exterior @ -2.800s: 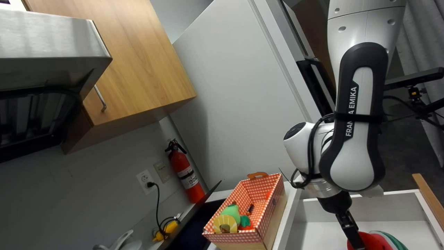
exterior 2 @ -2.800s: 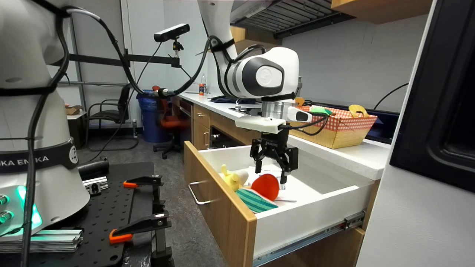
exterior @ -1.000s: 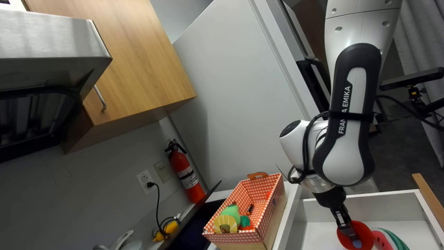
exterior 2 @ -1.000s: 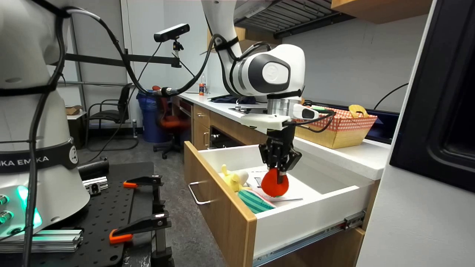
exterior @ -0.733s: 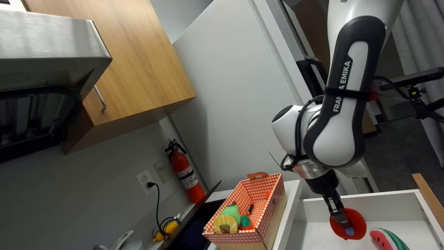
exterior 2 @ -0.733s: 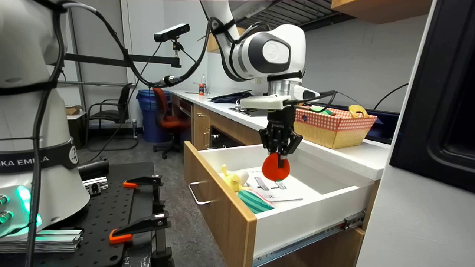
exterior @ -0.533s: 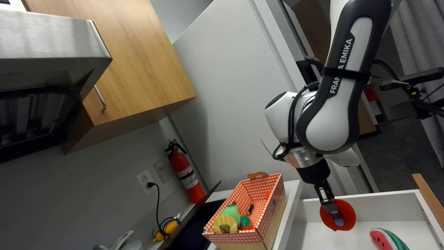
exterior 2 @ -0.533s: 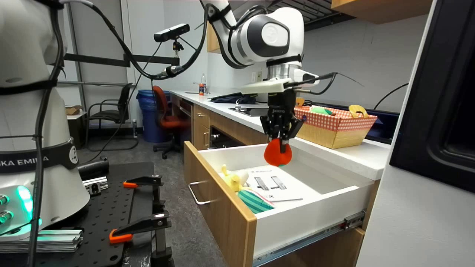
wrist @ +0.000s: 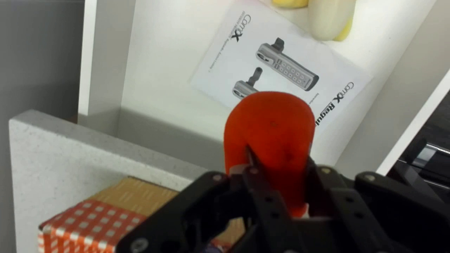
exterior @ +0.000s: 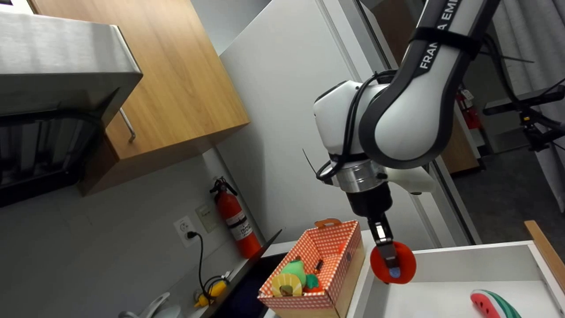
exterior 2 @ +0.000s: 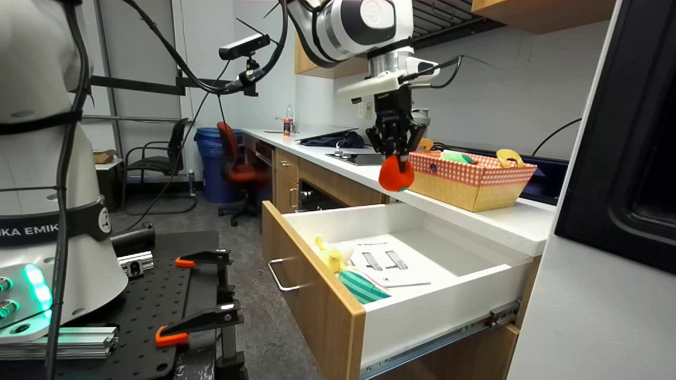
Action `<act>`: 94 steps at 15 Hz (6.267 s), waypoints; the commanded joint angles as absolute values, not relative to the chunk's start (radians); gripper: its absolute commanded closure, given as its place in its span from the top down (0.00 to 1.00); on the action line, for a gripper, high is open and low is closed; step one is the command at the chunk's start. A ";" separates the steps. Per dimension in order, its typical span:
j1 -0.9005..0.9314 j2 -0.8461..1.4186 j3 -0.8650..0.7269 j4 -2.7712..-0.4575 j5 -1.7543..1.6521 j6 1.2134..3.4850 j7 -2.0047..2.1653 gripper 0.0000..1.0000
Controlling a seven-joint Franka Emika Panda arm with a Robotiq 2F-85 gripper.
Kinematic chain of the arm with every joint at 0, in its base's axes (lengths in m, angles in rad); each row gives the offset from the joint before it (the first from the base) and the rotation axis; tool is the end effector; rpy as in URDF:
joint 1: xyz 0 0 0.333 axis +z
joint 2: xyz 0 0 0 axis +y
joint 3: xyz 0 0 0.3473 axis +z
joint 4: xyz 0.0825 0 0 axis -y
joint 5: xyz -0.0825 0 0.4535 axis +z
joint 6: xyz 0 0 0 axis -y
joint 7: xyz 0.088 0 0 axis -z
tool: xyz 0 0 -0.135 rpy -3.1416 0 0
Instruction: Take the orange object in the drawer and put it in the basket
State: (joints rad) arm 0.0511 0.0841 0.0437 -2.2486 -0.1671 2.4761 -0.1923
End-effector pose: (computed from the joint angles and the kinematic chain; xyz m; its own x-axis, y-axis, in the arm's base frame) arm 0.6005 0.0548 0.2979 0.9080 0.4041 0.1107 0.3882 -0.9108 0.1405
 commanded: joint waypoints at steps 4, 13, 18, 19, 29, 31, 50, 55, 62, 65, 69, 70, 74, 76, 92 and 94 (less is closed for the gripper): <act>0.073 -0.018 0.071 -2.269 -0.223 2.565 -0.179 0.06; 0.069 -0.014 0.080 -2.277 -0.310 2.826 -0.169 0.06; 0.063 0.073 0.065 -2.254 -0.362 2.952 -0.115 0.06; 0.065 0.082 0.051 -2.256 -0.425 2.994 -0.080 0.06; 0.146 0.197 -0.004 -2.161 -0.735 3.045 0.246 0.06; 0.157 0.224 -0.018 -2.137 -0.763 3.048 0.269 0.06; 0.226 0.251 -0.118 -2.105 -0.806 3.029 0.306 1.00; 0.222 0.174 -0.081 -2.196 -0.785 3.001 0.285 1.00; 0.236 -0.013 -0.116 -2.298 -0.900 2.986 0.354 1.00; 0.233 -0.082 -0.085 -2.359 -0.833 2.910 0.319 1.00; 0.221 -0.155 -0.084 -2.453 -0.754 2.802 0.294 1.00; 0.221 -0.168 -0.086 -2.470 -0.732 2.773 0.288 1.00; 0.145 -0.205 -0.037 -2.541 -0.569 2.679 0.202 1.00; 0.129 -0.211 -0.027 -2.558 -0.442 2.625 0.136 1.00; 0.027 -0.173 -0.025 -2.535 -0.109 2.442 0.016 1.00; 0.026 -0.173 -0.025 -2.535 -0.109 2.442 0.016 1.00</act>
State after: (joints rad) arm 0.0463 -0.1725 -0.0451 -2.5364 -0.1154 2.4441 0.0205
